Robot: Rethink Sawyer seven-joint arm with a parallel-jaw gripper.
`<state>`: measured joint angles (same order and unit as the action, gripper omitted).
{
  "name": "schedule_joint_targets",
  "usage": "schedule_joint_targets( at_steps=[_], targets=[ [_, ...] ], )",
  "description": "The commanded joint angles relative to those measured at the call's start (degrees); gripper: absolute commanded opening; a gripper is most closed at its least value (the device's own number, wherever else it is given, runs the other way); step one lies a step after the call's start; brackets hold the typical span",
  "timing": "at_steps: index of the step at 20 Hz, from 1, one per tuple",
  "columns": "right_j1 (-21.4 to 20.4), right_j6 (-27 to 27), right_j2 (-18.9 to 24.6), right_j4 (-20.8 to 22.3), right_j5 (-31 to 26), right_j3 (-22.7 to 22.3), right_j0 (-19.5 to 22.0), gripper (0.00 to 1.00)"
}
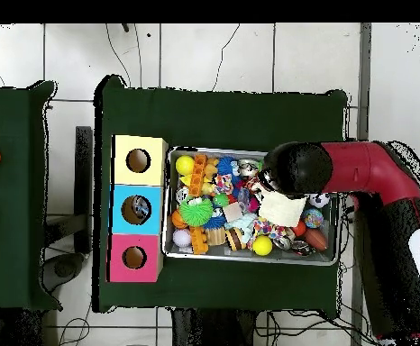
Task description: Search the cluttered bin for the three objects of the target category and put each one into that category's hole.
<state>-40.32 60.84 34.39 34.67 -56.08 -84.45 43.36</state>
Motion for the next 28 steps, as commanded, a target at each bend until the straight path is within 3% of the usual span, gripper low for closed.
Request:
schedule_joint_targets(
  at_steps=[1,8,12,22,28],
  targets=[
    [-0.56,-2.6,2.57,-4.6,-6.28,-3.75,-3.31,1.0],
    [3.41,2.87,-2.15,-1.5,0.09,-3.21,-7.1,1.0],
    [4.64,3.42,-3.99,0.3,2.7,-4.04,-7.41,1.0],
    [4.12,5.22,-9.53,4.54,1.93,-3.3,-10.01,1.0],
    [3.57,6.07,-11.42,4.79,1.94,-2.92,-11.1,1.0]
  ],
)
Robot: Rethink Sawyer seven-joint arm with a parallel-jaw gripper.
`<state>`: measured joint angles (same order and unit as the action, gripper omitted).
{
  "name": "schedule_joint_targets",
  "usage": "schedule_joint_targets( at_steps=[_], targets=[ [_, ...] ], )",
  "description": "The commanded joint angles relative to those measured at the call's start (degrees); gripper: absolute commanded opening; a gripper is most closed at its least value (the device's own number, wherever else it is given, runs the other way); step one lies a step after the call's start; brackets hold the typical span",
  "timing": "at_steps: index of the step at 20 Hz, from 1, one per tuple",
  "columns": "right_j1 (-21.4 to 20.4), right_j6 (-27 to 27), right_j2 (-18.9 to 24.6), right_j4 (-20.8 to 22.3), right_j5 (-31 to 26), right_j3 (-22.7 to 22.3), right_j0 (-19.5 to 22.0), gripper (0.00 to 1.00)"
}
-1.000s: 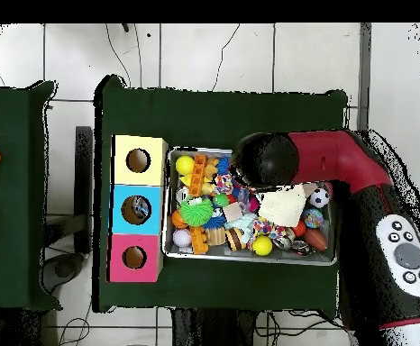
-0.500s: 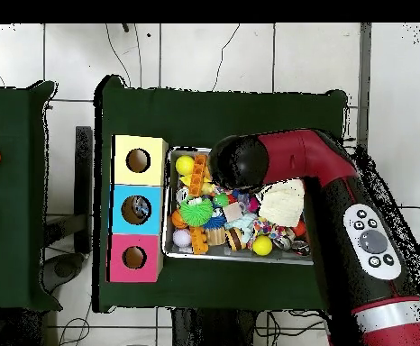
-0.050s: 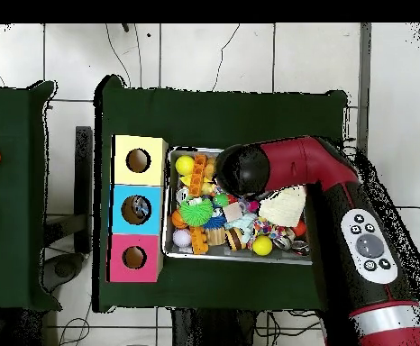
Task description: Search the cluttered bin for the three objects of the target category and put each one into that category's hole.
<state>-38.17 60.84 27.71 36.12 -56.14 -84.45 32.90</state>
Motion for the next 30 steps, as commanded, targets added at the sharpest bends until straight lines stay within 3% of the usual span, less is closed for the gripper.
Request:
schedule_joint_targets(
  at_steps=[1,6,9,18,30],
  targets=[
    [1.67,6.34,-5.03,3.42,2.39,-2.76,-0.77,1.0],
    [3.55,7.39,-4.66,1.74,6.24,-2.93,-0.38,1.0],
    [4.87,8.07,-3.1,-1.4,9.1,-3.93,0.87,1.0],
    [8.79,6.54,-2.31,-4.45,13.72,-4.26,2.71,1.0],
    [7.42,5.26,-5.39,-5.51,9.05,-4.76,2.2,1.0]
  ],
)
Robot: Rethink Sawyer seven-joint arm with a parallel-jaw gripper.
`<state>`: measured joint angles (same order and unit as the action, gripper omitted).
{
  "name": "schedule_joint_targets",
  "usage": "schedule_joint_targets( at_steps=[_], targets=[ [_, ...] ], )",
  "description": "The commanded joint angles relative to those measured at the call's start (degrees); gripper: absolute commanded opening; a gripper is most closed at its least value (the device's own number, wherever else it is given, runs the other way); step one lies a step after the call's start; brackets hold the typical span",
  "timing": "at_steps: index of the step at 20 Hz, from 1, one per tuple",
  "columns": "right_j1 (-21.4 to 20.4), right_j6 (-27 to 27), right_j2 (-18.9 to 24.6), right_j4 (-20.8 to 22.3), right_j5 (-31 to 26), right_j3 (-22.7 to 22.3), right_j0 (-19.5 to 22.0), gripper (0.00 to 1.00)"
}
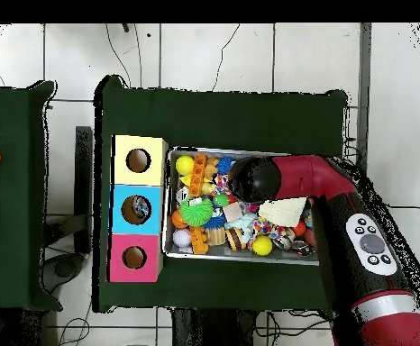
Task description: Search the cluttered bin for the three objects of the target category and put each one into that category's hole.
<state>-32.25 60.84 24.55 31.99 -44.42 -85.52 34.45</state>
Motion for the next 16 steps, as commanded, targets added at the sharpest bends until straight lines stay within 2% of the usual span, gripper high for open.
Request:
schedule_joint_targets(
  at_steps=[1,3,7,16],
  targets=[
    [1.4,5.38,-2.4,-1.48,-2.74,-3.75,0.55,1.0],
    [1.48,5.82,-2.67,-1.93,-3.15,-3.82,0.22,1.0],
    [3.41,7.16,-1.76,-3.93,-0.6,-5.05,0.42,1.0],
    [4.32,10.52,-2.73,-6.33,3.27,-6.77,0.17,1.0]
  ],
)
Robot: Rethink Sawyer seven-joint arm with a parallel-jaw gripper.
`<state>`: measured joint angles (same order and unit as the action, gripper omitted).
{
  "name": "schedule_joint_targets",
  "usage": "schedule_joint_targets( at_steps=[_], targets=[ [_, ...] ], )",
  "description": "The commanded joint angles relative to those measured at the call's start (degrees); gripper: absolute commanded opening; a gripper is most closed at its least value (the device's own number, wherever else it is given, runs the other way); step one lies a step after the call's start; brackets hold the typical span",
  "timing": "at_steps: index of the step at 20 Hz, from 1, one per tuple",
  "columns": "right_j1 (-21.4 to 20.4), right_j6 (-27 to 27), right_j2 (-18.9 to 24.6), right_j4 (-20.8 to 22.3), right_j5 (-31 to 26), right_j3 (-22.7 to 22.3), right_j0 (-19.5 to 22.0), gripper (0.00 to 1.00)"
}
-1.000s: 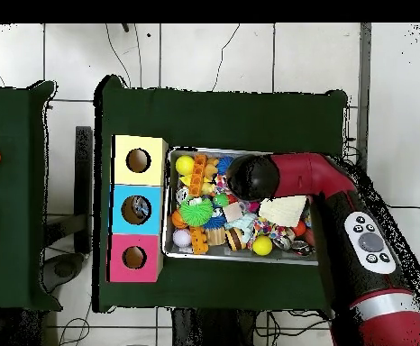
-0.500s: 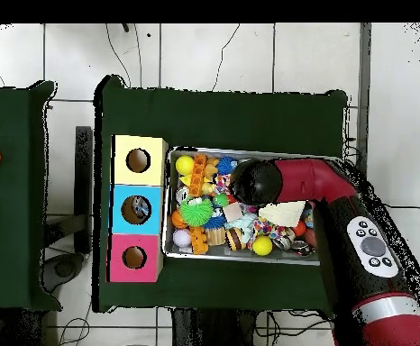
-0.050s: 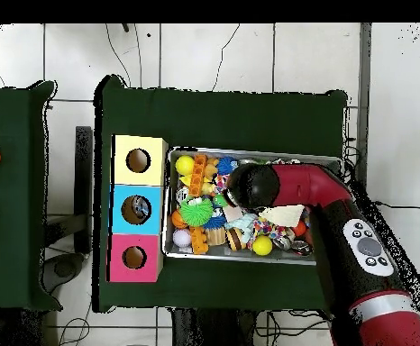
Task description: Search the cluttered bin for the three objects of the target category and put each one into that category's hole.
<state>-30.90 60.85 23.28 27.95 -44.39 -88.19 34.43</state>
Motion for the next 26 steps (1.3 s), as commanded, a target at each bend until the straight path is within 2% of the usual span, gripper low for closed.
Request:
schedule_joint_targets(
  at_steps=[1,4,10,19,26],
  targets=[
    [2.97,11.1,-1.94,-2.31,3.58,-4.14,-0.05,1.0],
    [2.12,12.48,-4.36,-1.48,2.63,-3.38,-1.53,1.0],
    [1.63,12.0,-7.49,-0.27,1.73,-1.95,-3.05,1.0],
    [2.4,12.83,-9.51,-1.2,4.22,-1.75,-4.55,1.0],
    [4.92,13.4,-9.87,-2.62,5.32,0.79,-6.41,1.0]
  ],
)
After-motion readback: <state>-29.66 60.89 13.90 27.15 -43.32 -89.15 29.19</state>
